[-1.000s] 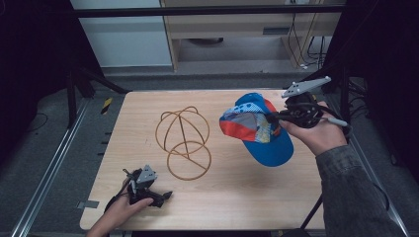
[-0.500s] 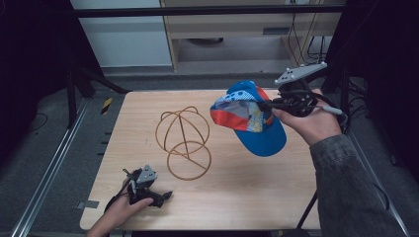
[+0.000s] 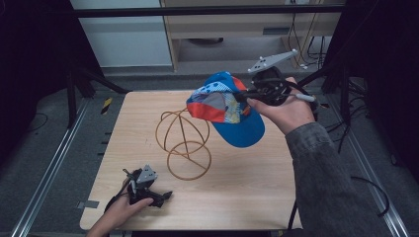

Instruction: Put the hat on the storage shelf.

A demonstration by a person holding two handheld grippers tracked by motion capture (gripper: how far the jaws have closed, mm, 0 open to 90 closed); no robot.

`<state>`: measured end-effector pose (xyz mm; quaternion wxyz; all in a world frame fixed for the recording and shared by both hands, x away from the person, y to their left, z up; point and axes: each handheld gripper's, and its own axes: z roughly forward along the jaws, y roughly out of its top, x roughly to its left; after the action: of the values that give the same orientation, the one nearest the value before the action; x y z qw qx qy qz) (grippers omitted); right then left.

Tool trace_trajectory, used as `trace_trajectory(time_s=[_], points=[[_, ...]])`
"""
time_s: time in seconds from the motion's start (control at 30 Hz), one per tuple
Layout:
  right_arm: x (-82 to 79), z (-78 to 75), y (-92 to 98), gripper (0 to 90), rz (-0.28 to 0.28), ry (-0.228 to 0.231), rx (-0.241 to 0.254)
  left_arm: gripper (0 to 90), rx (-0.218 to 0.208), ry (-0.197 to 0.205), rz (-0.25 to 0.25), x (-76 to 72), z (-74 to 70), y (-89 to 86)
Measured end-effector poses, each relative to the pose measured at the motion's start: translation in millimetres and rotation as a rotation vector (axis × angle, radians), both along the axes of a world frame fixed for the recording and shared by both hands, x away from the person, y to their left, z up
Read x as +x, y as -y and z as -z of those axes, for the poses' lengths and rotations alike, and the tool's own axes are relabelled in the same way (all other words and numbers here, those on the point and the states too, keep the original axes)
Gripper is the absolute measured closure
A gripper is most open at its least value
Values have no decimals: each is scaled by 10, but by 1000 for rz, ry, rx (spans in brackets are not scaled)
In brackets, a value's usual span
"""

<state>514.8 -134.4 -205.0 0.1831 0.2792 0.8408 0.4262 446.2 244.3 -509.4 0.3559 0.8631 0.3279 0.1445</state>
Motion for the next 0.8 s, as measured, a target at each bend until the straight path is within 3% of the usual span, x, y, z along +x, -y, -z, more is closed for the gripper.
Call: trace_trajectory(time_s=[0.27, 0.8], points=[[26, -121, -258, 900, -47, 22, 11, 0, 2, 1, 4, 6, -1, -2], [160, -138, -648, 900, -95, 20, -6, 0, 3, 1, 4, 6, -2, -2]])
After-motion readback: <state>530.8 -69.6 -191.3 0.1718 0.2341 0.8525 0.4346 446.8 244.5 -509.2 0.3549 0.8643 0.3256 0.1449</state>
